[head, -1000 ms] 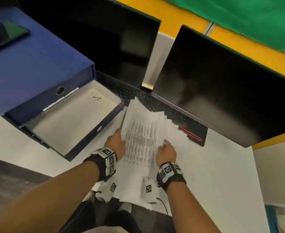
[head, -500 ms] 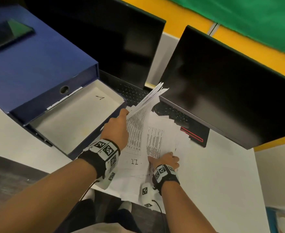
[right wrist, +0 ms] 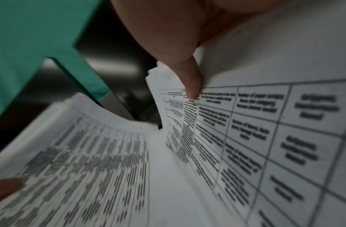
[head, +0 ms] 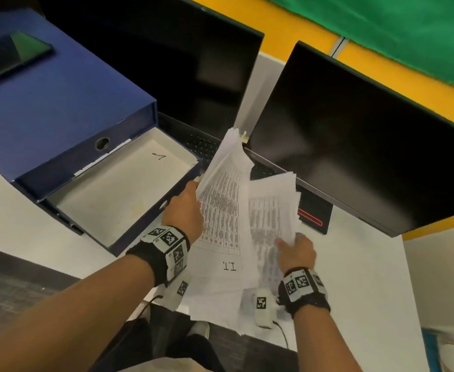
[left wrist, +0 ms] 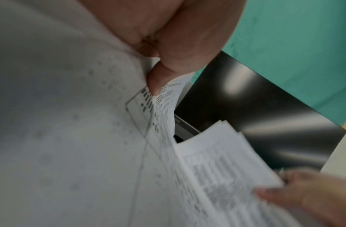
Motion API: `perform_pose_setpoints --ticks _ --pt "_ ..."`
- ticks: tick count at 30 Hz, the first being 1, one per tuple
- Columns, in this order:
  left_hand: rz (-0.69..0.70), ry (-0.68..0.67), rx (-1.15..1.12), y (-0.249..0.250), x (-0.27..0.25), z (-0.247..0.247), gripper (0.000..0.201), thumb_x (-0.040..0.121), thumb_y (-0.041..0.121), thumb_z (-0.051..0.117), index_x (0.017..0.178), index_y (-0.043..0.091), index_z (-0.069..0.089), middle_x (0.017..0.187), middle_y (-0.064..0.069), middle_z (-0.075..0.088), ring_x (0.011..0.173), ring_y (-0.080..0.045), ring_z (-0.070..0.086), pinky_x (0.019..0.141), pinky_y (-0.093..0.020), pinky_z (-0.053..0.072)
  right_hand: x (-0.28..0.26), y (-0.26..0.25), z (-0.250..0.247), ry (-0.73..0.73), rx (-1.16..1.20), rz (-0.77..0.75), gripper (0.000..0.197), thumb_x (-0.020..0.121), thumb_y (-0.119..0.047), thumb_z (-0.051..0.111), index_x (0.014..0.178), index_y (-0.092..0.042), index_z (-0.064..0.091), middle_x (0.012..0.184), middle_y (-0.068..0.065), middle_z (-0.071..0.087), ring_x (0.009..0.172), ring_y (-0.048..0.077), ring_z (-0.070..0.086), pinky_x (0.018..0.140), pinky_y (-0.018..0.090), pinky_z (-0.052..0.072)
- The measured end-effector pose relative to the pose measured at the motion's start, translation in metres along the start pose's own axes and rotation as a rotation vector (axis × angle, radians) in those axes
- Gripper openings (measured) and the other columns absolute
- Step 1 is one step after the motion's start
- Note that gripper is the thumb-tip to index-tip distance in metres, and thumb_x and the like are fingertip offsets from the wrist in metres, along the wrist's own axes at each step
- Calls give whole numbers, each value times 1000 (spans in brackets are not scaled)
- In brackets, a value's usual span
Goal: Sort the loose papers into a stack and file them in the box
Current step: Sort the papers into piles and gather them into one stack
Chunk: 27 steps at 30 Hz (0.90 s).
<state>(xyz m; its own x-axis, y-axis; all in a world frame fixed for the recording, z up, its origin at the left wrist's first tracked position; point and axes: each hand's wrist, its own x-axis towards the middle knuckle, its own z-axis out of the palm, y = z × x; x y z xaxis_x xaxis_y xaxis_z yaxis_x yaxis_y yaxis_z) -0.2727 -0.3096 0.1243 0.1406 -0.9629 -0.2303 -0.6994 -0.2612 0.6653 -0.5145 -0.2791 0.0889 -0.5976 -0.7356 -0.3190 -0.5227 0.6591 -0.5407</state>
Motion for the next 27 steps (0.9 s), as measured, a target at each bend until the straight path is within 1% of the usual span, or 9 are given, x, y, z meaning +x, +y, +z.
perform_pose_setpoints --ticks 3,5,7,10,14,17,20,23,27 --pt "-45 -13 -23 -10 0 21 43 96 7 52 137 16 41 93 -5 58 81 -23 58 69 -35 52 -5 -10 -44 159 -103 -147 25 92 -23 66 115 -13 64 105 13 70 93 35 68 87 45 57" --pt "-90 -19 -13 -17 0 31 38 95 7 51 133 13 44 100 -12 64 88 -31 63 77 -42 55 -8 -22 -75 285 -160 -251 19 92 -23 65 109 -15 66 98 12 71 88 34 67 83 45 57" --pt "-111 -12 31 -23 0 38 40 94 9 51 133 10 45 110 -19 65 97 -39 63 83 -47 53 -10 -32 -104 392 -157 -354 14 91 -22 67 103 -16 68 92 10 70 86 34 65 80 45 56" --pt "-144 -35 56 -30 1 44 45 94 10 51 138 11 42 114 -24 63 102 -44 61 84 -48 49 -13 -44 -141 464 -23 -454 8 88 -21 70 96 -19 69 85 5 69 80 29 65 75 46 57" --pt "-146 -67 40 -36 5 46 44 94 13 53 136 8 43 114 -24 63 102 -43 60 84 -48 49 -20 -58 -162 434 147 -478 11 86 -20 71 97 -18 69 79 -1 66 72 22 66 71 44 59" --pt "-142 -128 8 -39 8 47 41 96 17 54 135 11 43 114 -17 63 100 -36 62 85 -43 52 -23 -66 -158 390 203 -478 12 87 -18 72 96 -24 67 75 -11 62 69 14 64 73 44 59" --pt "-158 -188 -25 -42 9 49 43 98 20 53 138 15 39 121 -11 60 106 -29 61 95 -38 51 -24 -75 -152 373 181 -523 13 88 -21 70 99 -27 68 78 -14 62 72 7 63 74 42 59" --pt "-152 -208 -57 -40 10 47 48 99 19 52 143 11 36 134 -14 55 119 -31 56 99 -38 45 -30 -88 -151 384 187 -642 14 89 -21 67 99 -31 67 78 -15 62 75 9 64 70 34 56" --pt "-203 -269 -97 -40 6 46 54 101 21 47 150 13 25 142 -14 48 124 -32 53 97 -37 45 -28 -100 -158 414 268 -680 12 88 -20 69 99 -21 70 73 -13 62 66 1 60 61 23 50"
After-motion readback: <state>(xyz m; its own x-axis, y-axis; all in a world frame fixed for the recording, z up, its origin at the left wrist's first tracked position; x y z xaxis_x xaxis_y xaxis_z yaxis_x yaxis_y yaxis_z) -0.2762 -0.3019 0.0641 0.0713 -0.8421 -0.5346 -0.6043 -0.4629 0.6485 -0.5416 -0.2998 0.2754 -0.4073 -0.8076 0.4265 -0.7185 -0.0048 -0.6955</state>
